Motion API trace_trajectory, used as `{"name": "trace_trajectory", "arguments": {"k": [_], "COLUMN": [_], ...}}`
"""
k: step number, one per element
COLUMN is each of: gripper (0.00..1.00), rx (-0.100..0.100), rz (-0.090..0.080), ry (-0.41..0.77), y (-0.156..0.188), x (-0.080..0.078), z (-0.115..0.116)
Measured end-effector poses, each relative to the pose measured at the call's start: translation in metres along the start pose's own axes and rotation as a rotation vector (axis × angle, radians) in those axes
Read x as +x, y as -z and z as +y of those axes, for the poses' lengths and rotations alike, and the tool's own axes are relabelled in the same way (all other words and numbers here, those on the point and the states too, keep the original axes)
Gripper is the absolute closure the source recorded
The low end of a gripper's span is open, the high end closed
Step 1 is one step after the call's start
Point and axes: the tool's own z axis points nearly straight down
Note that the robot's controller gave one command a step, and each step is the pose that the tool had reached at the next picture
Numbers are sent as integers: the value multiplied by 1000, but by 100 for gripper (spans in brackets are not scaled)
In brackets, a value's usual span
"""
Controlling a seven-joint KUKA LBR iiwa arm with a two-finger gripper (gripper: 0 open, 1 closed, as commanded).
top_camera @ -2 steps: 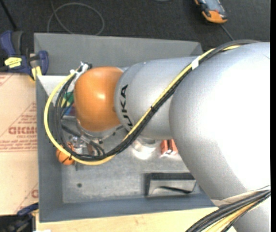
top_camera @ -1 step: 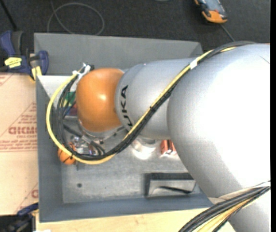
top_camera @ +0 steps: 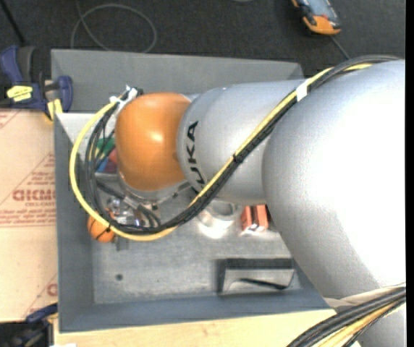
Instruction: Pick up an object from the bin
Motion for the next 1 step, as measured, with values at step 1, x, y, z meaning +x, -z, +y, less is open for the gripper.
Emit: {"name": "trace_trajectory", "arguments": {"k": [1], "gripper": [100], "rx": [-1], "rz": [-5], "ry": [-17], "y": [134], "x": [-3], "z": [-11]}}
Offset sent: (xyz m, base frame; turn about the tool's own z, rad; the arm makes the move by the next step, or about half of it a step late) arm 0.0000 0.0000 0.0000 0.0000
